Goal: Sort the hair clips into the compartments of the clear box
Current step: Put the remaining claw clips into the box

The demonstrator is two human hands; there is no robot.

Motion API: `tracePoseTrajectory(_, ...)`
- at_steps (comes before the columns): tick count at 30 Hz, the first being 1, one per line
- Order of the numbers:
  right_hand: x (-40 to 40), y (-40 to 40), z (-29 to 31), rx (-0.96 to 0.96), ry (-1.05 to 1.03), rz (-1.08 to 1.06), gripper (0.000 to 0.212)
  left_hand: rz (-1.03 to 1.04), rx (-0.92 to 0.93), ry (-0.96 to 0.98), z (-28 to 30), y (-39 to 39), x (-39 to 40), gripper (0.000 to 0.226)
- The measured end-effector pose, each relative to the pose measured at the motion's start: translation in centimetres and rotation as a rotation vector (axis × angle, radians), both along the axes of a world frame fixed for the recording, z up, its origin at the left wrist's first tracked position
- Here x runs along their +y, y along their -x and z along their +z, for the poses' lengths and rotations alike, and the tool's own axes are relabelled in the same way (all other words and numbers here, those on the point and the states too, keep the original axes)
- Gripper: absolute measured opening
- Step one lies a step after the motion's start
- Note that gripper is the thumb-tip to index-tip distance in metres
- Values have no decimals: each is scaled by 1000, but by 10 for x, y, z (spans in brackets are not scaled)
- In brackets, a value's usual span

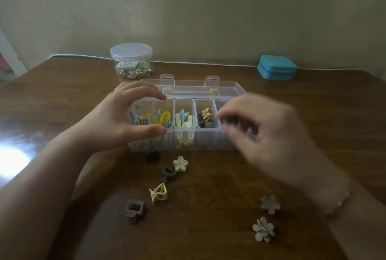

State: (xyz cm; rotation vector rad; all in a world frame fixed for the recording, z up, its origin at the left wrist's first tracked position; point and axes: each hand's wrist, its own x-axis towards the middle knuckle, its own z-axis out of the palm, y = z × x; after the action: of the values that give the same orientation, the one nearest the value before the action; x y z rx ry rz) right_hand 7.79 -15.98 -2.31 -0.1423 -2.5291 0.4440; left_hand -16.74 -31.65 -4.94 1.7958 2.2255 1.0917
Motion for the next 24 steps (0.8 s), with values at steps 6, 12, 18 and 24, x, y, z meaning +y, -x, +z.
tracePoseTrajectory(6, 25, 0, -1, 56, -45, -223, 20, 5, 2, 0, 0, -1, 0, 67)
tracePoseTrajectory(12, -22, 7, -10, -135, -138, 174, 32, 1, 16, -25, 0, -2, 0, 64)
tracePoseTrajectory(18, -37, 18, -23, -469, -193, 188, 47, 1, 27, -31, 0, -2, 0, 64)
tracePoseTrajectory(24, -17, 8, -11, -279, -26, 107, 21, 0, 20, -18, 0, -1, 1, 64)
